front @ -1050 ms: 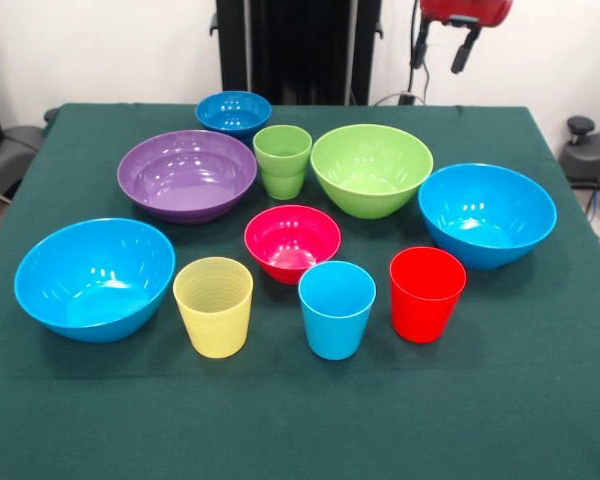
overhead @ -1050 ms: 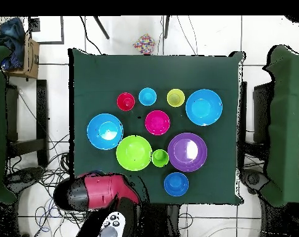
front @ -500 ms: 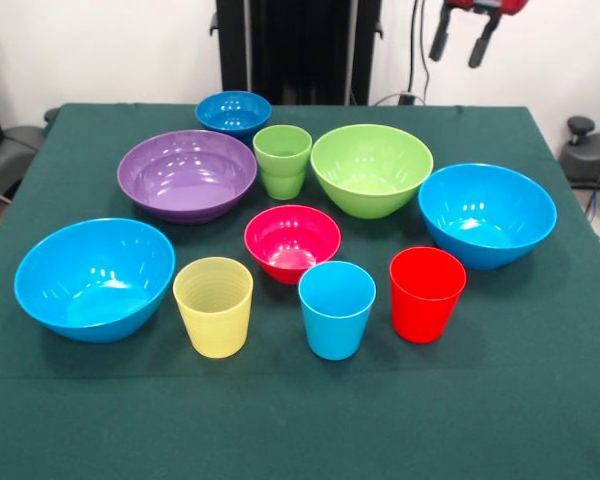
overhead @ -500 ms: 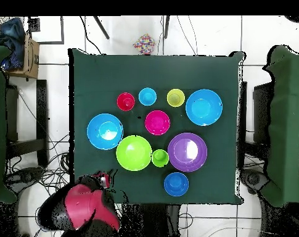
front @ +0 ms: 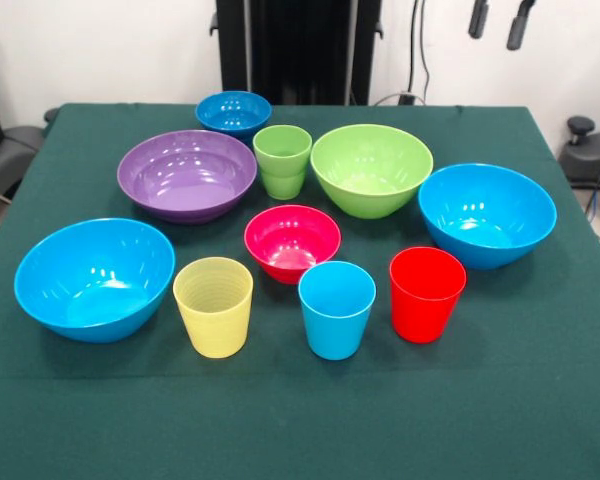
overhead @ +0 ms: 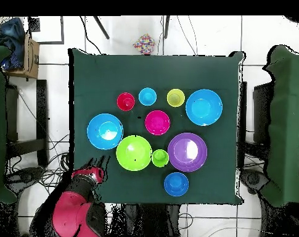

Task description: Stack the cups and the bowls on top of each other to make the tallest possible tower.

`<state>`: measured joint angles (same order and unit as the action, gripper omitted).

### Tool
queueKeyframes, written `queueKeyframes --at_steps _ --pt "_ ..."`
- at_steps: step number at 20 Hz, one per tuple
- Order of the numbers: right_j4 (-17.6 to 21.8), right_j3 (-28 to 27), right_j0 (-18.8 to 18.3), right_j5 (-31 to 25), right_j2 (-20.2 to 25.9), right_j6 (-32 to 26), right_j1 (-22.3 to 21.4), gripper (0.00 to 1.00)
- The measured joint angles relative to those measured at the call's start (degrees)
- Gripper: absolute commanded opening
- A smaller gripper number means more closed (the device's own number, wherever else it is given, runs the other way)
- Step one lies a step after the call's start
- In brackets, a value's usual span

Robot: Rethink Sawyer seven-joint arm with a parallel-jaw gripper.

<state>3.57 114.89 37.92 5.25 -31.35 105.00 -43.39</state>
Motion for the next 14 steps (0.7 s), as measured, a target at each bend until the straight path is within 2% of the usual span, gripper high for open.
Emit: queueKeyframes --at_steps 5,10,14 --pt "-0.12 -0.59 1.13 4.02 -3.19 0.0 0.88 1.0" --pt "-0.53 -0.84 1.35 4.85 -5.23 0.0 1.28 1.0" --pt "-0.62 -0.88 0.66 4.83 -5.17 0.0 0.85 1.0"
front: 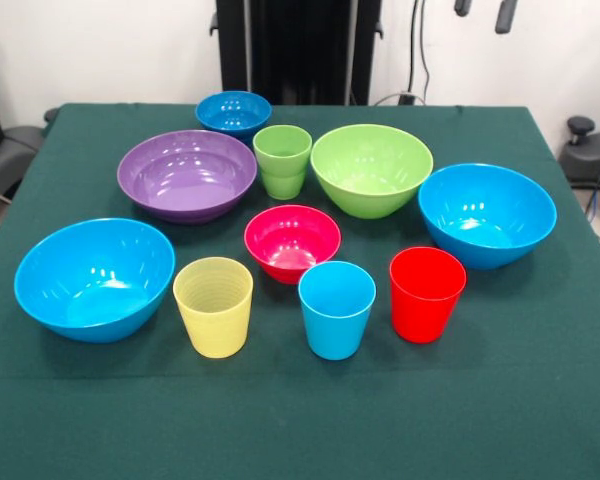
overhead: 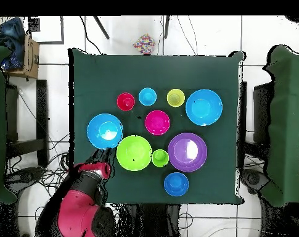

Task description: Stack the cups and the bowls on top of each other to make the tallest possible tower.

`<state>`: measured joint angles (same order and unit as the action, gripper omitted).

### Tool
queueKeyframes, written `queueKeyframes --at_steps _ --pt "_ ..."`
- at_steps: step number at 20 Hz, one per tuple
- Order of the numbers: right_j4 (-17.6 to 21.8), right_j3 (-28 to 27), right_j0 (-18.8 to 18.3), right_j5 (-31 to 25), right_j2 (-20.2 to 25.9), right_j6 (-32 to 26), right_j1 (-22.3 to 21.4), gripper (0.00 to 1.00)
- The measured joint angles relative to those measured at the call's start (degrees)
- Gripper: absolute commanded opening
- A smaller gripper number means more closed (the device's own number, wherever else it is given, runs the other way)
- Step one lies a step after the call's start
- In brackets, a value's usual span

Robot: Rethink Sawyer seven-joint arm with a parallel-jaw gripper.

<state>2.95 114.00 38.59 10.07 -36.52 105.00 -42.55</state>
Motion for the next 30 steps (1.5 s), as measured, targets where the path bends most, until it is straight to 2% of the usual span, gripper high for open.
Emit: queueKeyframes --at_steps 5,9,11,15,22,30 --pt "-0.46 0.13 -5.61 -2.62 3.87 0.0 -1.3 1.0" --pt "-2.98 0.74 -13.95 -11.79 10.06 0.0 -2.04 1.0" --pt "-4.35 1.31 -18.21 -18.14 13.5 0.0 -2.13 1.0" --pt "-6.39 2.84 -23.04 -27.04 18.39 0.0 -2.25 1.0" --pt "-7.43 4.68 -25.08 -33.48 23.31 0.0 -2.82 1.0" --pt "-7.73 4.83 -26.05 -37.72 26.96 0.0 -2.8 1.0"
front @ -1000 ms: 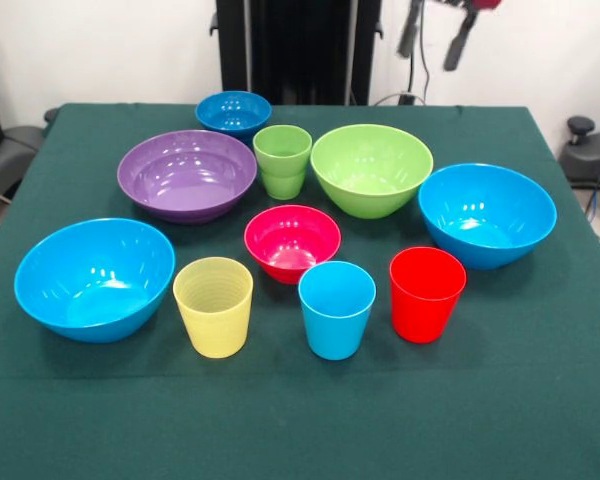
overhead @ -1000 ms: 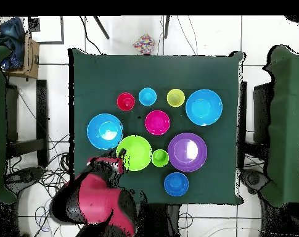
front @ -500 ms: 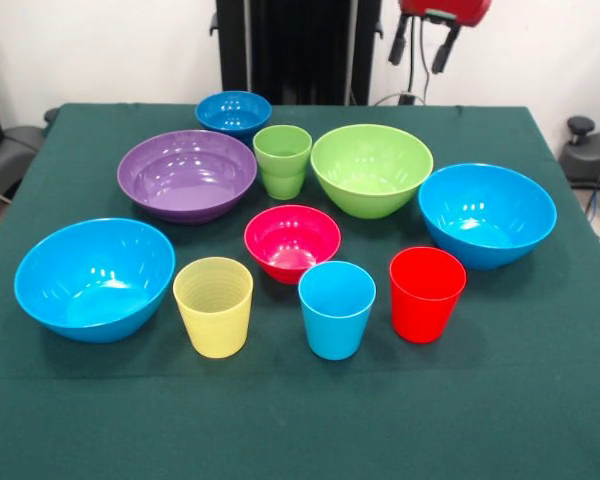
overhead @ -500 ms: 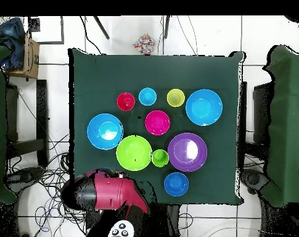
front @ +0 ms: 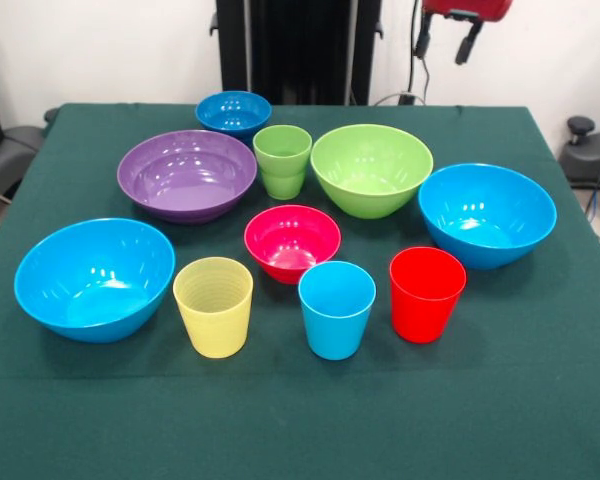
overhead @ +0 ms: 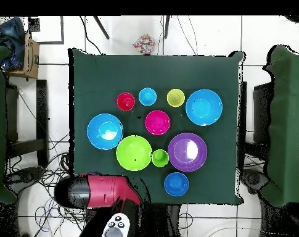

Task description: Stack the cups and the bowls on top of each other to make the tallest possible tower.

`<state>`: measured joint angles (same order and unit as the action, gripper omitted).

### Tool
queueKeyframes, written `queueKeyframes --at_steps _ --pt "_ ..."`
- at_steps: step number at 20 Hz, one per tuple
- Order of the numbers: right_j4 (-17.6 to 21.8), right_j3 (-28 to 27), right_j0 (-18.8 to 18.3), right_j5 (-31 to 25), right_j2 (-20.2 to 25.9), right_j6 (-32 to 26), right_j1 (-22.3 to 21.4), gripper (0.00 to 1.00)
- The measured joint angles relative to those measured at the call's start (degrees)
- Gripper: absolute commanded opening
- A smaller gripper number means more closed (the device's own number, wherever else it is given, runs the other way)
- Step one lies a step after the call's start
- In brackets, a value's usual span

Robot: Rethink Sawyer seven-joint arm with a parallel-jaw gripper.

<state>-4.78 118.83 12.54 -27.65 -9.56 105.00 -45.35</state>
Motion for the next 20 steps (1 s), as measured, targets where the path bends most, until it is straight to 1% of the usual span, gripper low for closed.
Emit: queueKeyframes --at_steps 10,20 --pt "-0.6 0.58 -0.25 -0.81 0.91 0.0 -0.75 1.0" --pt "-0.6 1.95 0.97 -0.8 1.06 0.0 -2.59 1.0"
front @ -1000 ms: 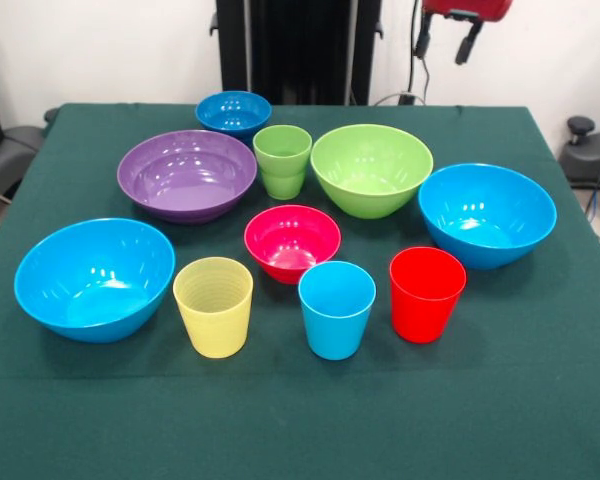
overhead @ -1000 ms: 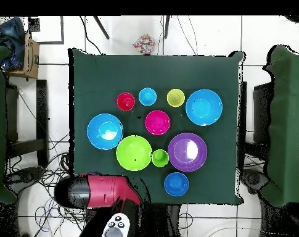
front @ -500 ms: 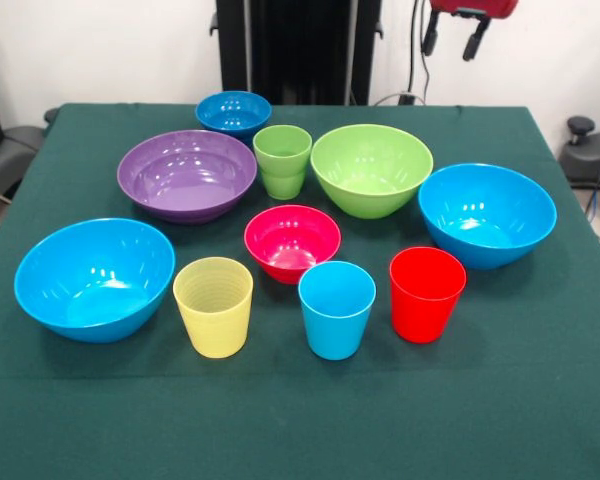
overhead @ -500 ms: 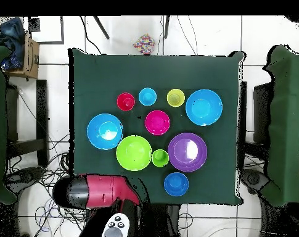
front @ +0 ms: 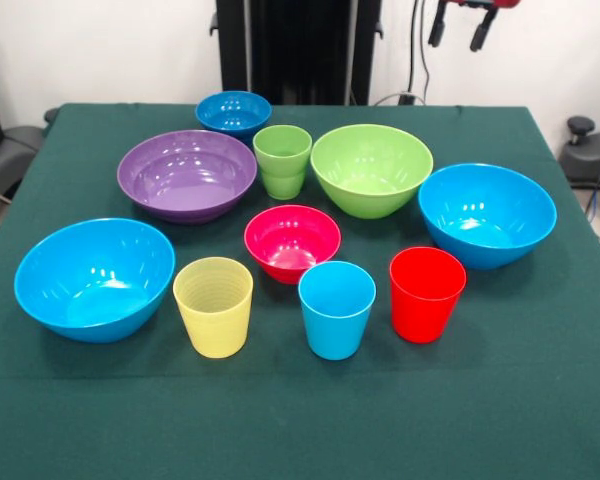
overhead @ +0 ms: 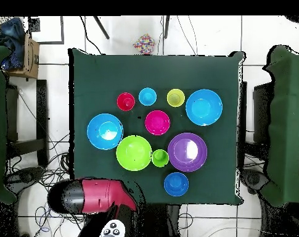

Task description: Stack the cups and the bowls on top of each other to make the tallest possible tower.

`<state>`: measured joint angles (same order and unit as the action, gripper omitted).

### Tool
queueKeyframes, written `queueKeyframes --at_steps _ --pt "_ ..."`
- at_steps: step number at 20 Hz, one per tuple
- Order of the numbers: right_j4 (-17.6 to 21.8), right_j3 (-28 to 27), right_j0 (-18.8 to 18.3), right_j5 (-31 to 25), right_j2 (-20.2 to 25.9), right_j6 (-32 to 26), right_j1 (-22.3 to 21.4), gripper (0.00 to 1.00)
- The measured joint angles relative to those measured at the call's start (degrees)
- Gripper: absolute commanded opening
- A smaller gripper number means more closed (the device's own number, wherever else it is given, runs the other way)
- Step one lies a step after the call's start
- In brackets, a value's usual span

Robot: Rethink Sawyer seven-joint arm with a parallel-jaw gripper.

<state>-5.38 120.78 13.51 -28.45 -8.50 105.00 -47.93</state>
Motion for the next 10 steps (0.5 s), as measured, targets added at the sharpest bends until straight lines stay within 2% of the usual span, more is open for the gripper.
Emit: queueKeyframes --at_steps 5,10 --pt "-0.12 1.12 -0.16 1.32 0.46 0.0 -0.2 1.0" --pt "-0.3 3.17 -1.12 5.84 2.05 0.0 -0.18 1.0"
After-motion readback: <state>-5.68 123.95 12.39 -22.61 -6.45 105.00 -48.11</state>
